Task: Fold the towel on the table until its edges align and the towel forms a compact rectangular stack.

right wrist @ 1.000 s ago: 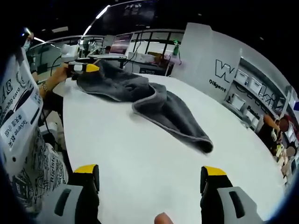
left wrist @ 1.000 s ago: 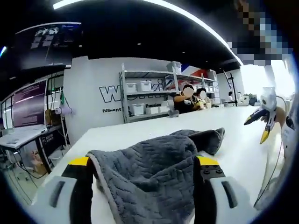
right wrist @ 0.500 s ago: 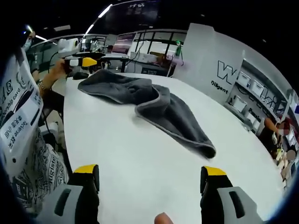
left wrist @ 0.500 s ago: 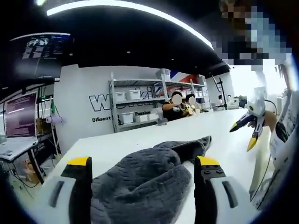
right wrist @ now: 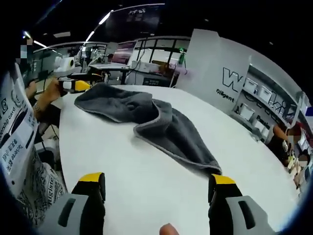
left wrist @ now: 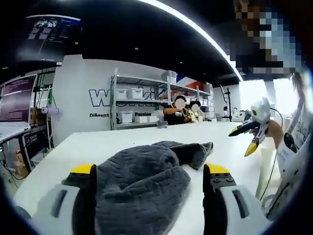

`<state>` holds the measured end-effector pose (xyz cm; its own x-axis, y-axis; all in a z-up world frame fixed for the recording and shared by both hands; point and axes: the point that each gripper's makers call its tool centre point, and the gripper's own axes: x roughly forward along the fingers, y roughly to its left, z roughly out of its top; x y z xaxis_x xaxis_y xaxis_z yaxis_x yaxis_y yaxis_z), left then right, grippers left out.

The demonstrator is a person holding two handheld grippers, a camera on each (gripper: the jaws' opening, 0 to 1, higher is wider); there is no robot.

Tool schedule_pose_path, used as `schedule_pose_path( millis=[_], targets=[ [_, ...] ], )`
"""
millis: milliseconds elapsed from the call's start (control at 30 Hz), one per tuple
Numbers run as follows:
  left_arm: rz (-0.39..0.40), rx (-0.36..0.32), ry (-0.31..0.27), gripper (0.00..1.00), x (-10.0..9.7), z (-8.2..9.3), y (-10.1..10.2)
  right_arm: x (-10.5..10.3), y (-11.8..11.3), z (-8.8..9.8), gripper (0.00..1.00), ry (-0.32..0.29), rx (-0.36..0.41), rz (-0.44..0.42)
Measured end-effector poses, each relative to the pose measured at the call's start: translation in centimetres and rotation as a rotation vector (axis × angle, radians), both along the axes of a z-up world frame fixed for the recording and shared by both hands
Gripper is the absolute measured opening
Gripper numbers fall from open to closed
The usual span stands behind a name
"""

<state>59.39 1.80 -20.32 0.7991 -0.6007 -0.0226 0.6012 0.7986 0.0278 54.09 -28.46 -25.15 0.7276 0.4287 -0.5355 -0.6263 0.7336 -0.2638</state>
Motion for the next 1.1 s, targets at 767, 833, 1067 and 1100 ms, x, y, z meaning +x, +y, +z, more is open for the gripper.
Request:
schedule_pose_path(
  millis=[767,833,1067,1100],
  targets=[
    [0.012,0.030,-0.035,0.95,-3.0,1.0,0.8,5.3,8.3,1.2,0.84,-0.005,0.095,0.246],
    [0.008,0.031,-0.043,0.95,-3.3,0.9,0.6,6.0,8.5,0.7,0.80,0.007,0.103,0.256],
    [0.015,0.014,-0.037,0.94,-3.5,0.8,0.9,7.8,9.9,0.9,0.77,0.073,0.275,0.269],
    [0.010,0.010,-0.037,0.93,-3.5,0.8,0.8,8.0,10.0,1.0,0.75,0.080,0.287,0.264]
  ],
)
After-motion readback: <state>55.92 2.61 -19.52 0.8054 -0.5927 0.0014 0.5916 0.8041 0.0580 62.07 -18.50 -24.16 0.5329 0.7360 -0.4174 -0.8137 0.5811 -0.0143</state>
